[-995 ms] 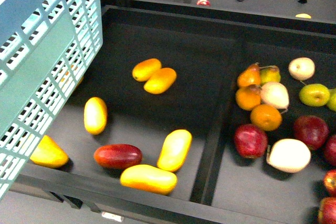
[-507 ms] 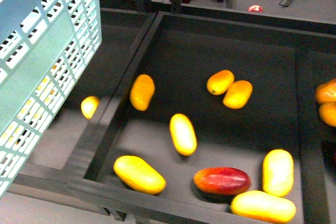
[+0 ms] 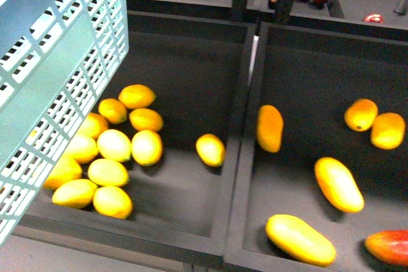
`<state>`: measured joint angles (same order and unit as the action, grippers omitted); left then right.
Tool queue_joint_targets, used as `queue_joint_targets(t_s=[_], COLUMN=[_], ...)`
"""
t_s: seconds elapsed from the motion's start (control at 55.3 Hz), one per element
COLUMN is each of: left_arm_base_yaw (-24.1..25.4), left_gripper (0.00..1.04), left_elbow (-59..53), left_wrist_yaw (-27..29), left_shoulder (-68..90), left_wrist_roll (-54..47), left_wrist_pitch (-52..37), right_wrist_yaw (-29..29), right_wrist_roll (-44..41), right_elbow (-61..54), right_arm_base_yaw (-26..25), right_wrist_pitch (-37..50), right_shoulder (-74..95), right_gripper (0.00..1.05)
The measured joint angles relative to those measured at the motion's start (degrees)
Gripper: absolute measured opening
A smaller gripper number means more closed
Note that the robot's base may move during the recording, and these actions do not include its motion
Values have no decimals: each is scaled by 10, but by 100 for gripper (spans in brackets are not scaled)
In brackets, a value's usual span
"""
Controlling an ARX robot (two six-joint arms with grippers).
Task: Pick mango and avocado into basket
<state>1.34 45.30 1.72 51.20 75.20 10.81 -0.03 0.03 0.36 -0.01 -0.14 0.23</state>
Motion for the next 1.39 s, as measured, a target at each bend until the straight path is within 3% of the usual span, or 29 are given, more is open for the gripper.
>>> queue_joint_targets(t_s=[0.507, 0.597, 0.651, 0.941, 1.013, 1.068, 1.393], left_arm_base_yaw=[4, -2, -5, -61, -82, -104, -194], left_gripper=[26, 26, 26, 25, 19, 8, 8], left_elbow=[0, 40, 54, 178, 221, 261, 366], left_wrist_yaw=[16, 6, 0, -36, -66, -87, -176], left_shoulder=[0, 30, 49, 243, 293, 339, 426], left_wrist_roll=[-9, -44, -54, -64, -74, -87, -190], left_wrist_pitch=[0, 85, 93, 47, 50, 59, 138], right_wrist_yaw=[-2, -2, -2, 0, 0, 0, 0], right_wrist_roll=[0, 0, 0, 0, 0, 0, 0], right_elbow=[0, 0, 0, 0, 0, 0, 0], right_arm_base_yaw=[0, 0, -1, 0, 0, 0, 0], right_wrist_pitch=[-1, 0, 0, 0, 0, 0, 0], right_shoulder=[0, 0, 0, 0, 0, 0, 0], right_gripper=[97, 97, 97, 97, 97, 97, 97])
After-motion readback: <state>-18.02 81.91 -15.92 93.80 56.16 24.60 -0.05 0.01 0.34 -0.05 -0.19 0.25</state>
